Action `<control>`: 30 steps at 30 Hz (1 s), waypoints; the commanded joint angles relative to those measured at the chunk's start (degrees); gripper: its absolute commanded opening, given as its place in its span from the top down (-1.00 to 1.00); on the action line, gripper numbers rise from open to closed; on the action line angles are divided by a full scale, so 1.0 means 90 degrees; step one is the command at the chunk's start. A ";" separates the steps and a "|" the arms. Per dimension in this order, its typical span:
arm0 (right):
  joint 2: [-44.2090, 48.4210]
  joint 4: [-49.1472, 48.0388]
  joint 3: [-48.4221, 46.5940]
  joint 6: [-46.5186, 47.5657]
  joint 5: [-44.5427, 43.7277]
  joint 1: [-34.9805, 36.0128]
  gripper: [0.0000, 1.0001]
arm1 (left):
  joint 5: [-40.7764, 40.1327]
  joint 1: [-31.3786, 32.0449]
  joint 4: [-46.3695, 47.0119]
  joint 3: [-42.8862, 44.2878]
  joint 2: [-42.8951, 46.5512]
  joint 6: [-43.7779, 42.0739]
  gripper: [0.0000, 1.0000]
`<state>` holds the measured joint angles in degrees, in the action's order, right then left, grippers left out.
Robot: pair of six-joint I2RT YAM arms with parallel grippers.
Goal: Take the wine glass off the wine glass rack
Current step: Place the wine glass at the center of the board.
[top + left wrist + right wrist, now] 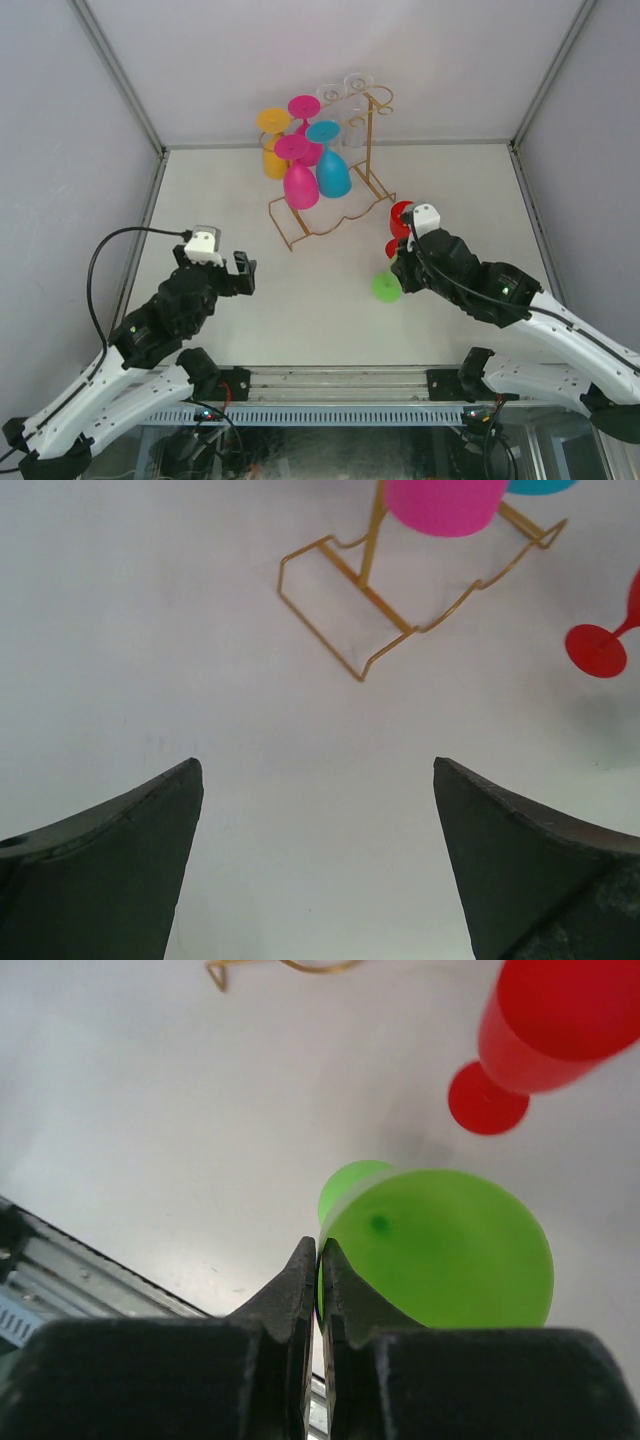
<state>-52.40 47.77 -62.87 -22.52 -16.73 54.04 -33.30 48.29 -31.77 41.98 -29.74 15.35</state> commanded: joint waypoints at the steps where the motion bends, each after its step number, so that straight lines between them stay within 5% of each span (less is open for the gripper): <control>1: 0.0454 0.0118 0.0457 -0.0380 -0.0681 -0.0049 1.00 | 0.0196 -0.0575 -0.1029 0.0083 0.0357 0.1421 -1.00; 20: 0.0485 -0.0332 0.0951 0.0393 -0.0804 -0.2722 1.00 | -0.0211 -0.0600 -0.1489 -0.0084 0.0303 0.1763 -1.00; 25: -0.0054 -0.0625 0.0874 0.0664 0.1010 -0.4403 1.00 | -0.0149 -0.0600 -0.1399 -0.0144 0.0553 0.1712 -1.00; 30: -0.0436 -0.1239 0.0892 0.0790 0.1086 -0.4579 1.00 | -0.0205 -0.0600 -0.1385 -0.0171 0.0631 0.1731 -1.00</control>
<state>-55.09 44.31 -54.04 -18.33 -11.31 13.02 -34.20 43.20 -45.56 39.13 -24.58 30.48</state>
